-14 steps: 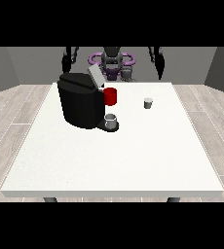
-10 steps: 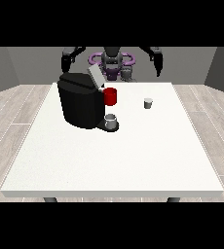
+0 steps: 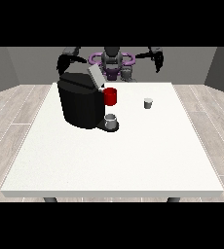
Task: Insert the coffee pod into the coffee machine and close the lid
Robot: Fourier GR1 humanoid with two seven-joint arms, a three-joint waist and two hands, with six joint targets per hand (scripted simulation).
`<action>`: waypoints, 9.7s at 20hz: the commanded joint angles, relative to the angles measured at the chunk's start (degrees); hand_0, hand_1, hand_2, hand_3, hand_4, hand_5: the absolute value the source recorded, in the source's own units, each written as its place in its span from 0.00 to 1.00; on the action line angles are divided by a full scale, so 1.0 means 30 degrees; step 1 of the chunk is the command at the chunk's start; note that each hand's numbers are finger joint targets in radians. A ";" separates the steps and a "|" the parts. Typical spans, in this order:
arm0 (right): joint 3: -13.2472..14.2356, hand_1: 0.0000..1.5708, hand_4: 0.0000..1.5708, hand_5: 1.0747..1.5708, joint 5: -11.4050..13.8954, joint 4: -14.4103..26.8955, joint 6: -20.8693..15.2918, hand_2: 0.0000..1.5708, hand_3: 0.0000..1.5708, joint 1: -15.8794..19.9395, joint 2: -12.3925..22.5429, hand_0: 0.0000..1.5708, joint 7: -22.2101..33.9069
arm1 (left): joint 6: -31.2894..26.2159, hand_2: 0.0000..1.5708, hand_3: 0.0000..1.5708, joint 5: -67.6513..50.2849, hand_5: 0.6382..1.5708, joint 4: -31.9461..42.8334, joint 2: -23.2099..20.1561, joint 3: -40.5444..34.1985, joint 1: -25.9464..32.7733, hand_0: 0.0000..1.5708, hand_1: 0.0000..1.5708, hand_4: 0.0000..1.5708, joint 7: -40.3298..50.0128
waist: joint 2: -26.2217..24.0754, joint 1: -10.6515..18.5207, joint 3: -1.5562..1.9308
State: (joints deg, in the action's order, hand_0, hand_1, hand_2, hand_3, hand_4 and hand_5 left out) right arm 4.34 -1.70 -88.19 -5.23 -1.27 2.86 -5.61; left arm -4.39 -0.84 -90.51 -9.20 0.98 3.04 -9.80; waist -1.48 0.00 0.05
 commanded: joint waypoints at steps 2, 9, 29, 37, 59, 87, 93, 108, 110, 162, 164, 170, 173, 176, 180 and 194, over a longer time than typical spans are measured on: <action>-0.0268 0.00 0.11 1.00 0.0371 0.0043 -0.0367 0.00 0.00 -0.0162 -0.0439 0.00 -0.0828 | -0.0025 0.00 0.00 0.1533 1.00 0.0612 -0.1562 -0.0597 -0.1258 0.00 0.00 0.00 0.0454 | 0.0333 -0.0623 -0.0012; 0.0146 0.00 0.15 1.00 -0.0436 0.0215 -0.0272 0.00 0.00 0.1868 -0.0466 0.00 -0.0389 | -0.1769 0.00 0.00 0.0513 1.00 0.4140 -0.3288 -0.2548 -0.4806 0.00 0.00 0.00 0.1821 | 0.1979 -0.1326 -0.0015; -0.0313 0.00 0.27 1.00 0.0502 0.1770 -0.0493 0.00 0.00 0.4043 0.0293 0.00 0.0877 | -0.0660 0.07 0.00 0.4790 1.00 1.2737 -0.3875 -0.1960 -0.9500 0.00 0.00 0.00 0.1084 | 0.3907 -0.2427 -0.0020; -0.0864 0.00 0.25 1.00 0.1252 0.2092 -0.1365 0.00 0.00 0.4005 -0.0298 0.00 0.1127 | 0.1014 0.50 0.27 0.6379 1.00 1.5769 -0.3490 -0.2125 -1.0147 0.44 0.44 0.00 0.0408 | 0.3641 -0.2550 -0.0023; 0.0014 0.00 0.32 1.00 -0.0156 0.2933 -0.0801 0.00 0.00 0.4591 -0.0229 0.00 0.0606 | 0.4609 0.66 0.53 1.1055 1.00 1.8640 -0.3909 -0.0984 -1.1946 0.59 0.59 0.23 -0.1431 | 0.3798 -0.2661 -0.0017; -0.0914 0.00 0.30 1.00 0.0140 0.4000 -0.0483 0.00 0.00 0.4541 -0.0402 0.00 0.0688 | 0.0128 0.84 0.82 1.2006 1.00 1.7468 -0.4895 -0.1194 -1.6467 0.79 0.79 0.36 -0.1761 | 0.2394 -0.3532 -0.0020; -0.0143 0.00 0.32 1.00 -0.0517 0.4909 -0.0326 0.00 0.00 0.5101 -0.0207 0.00 0.0539 | -0.1566 0.85 0.82 1.1673 1.00 1.6871 -0.4758 -0.1505 -1.8590 0.80 0.80 0.34 0.0003 | 0.2377 -0.3580 -0.0014; -0.0474 0.00 0.33 1.00 0.0381 0.3546 -0.1206 0.00 0.00 0.6744 0.0170 0.00 0.0660 | -0.1401 0.85 0.81 1.1656 1.00 1.7493 -0.6127 -0.2873 -2.2556 0.81 0.81 0.33 0.0804 | 0.4797 -0.5425 -0.0014; -0.1090 0.00 0.29 1.00 0.0696 0.3220 -0.1548 0.00 0.00 0.6856 -0.0325 0.00 0.1407 | -0.1363 0.84 0.79 1.1923 1.00 1.7767 -0.5838 -0.2725 -2.2975 0.80 0.80 0.32 0.1568 | 0.4528 -0.5720 -0.0016; -0.0748 0.00 0.29 1.00 0.0332 0.2798 -0.2240 0.00 0.00 0.6420 -0.0807 0.00 0.1126 | -0.0880 0.72 0.61 1.3673 1.00 1.8800 -0.4760 -0.2161 -2.2572 0.67 0.67 0.23 0.0208 | 0.5122 -0.5294 -0.0019; -0.0282 0.00 0.29 1.00 -0.0355 0.3334 -0.1004 0.00 0.00 0.6581 -0.0177 0.00 0.0088 | -0.0726 0.72 0.62 1.3608 1.00 1.8691 -0.4767 -0.2437 -2.3296 0.68 0.68 0.23 0.0931 | 0.5729 -0.5630 -0.0011; -0.0589 0.00 0.27 1.00 -0.0031 0.2661 -0.1647 0.00 0.00 0.6319 -0.0282 0.00 0.1527 | -0.2316 0.24 0.07 1.4466 1.00 1.9003 -0.5841 -0.1417 -2.2550 0.00 0.00 0.00 -0.0701 | 0.4998 -0.5403 -0.0017; -0.0487 0.00 0.22 1.00 0.0063 0.3186 -0.1515 0.00 0.00 0.6102 -0.0246 0.00 0.0269 | -0.1696 0.00 0.00 1.4859 1.00 1.8767 -0.5679 -0.1328 -2.2901 0.00 0.00 0.00 -0.0171 | 0.5629 -0.5624 -0.0010; -0.0214 0.00 0.22 1.00 0.0203 0.3702 -0.1852 0.00 0.00 0.7183 -0.0142 0.00 0.0162 | -0.1753 0.00 0.00 1.5165 1.00 1.8594 -0.5680 -0.1202 -2.3589 0.00 0.00 0.00 0.0179 | 0.6203 -0.5434 -0.0010; 0.0246 0.00 0.24 1.00 -0.0172 0.4418 -0.1658 0.00 0.00 0.6489 0.0004 0.00 0.0073 | -0.2644 0.00 0.00 1.4742 1.00 1.8295 -0.5139 -0.1298 -2.2963 0.00 0.00 0.00 0.0004 | 0.4836 -0.4549 -0.0008; 0.0442 0.00 0.27 1.00 -0.0853 0.4435 -0.0962 0.00 0.00 0.3705 -0.0021 0.00 -0.0652 | -0.2782 0.00 0.00 1.3624 1.00 1.7564 -0.3456 -0.2178 -2.0433 0.00 0.00 0.00 0.0643 | 0.1286 -0.3361 -0.0011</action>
State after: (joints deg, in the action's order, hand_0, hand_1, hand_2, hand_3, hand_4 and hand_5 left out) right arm 4.72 -3.27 -75.69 -9.32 12.78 2.13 -6.35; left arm -12.82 41.54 -36.71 -22.27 -4.77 -61.13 -9.17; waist 6.14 -11.80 0.01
